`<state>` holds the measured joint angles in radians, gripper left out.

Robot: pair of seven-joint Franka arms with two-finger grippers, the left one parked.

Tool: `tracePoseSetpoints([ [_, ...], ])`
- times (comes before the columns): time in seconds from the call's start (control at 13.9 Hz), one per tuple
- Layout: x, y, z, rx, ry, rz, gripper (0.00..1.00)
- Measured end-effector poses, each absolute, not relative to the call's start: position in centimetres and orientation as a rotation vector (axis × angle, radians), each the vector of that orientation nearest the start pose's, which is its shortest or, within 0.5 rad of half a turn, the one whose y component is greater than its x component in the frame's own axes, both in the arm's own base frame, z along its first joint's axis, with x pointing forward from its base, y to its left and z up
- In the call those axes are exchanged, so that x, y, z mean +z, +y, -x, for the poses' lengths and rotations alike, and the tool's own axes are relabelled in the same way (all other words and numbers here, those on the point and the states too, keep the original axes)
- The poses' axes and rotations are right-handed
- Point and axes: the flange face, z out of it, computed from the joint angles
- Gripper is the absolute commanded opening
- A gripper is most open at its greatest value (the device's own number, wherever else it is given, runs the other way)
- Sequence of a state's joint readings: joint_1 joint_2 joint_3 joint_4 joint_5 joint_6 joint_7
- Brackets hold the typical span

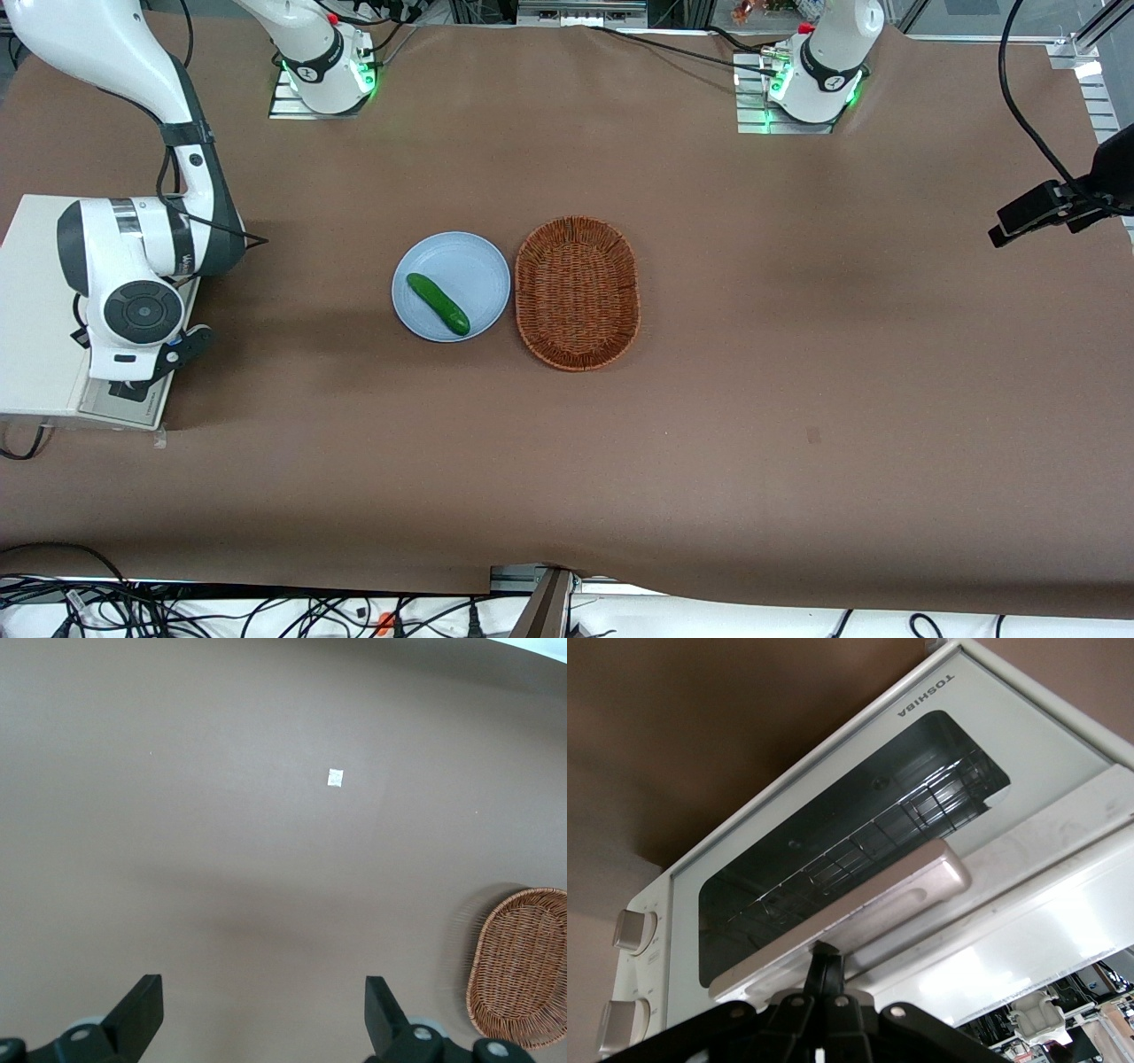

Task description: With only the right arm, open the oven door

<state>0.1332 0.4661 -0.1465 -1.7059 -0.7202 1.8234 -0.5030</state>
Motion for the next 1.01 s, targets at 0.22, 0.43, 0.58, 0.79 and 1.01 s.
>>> tracePoseSetpoints([
  [0.22,32.1,-4.5,-63.7,-0.645,0.968,-2.269,0.0],
  [0.43,32.0,-3.5,-63.7,-0.626,0.955,-2.3,0.0],
  [0.58,31.9,-3.0,-63.8,-0.62,0.952,-2.318,0.0],
  [0.79,31.7,-2.3,-64.0,-0.613,0.951,-2.351,0.0],
  [1.01,31.1,-1.4,-64.2,-0.605,0.953,-2.389,0.0],
])
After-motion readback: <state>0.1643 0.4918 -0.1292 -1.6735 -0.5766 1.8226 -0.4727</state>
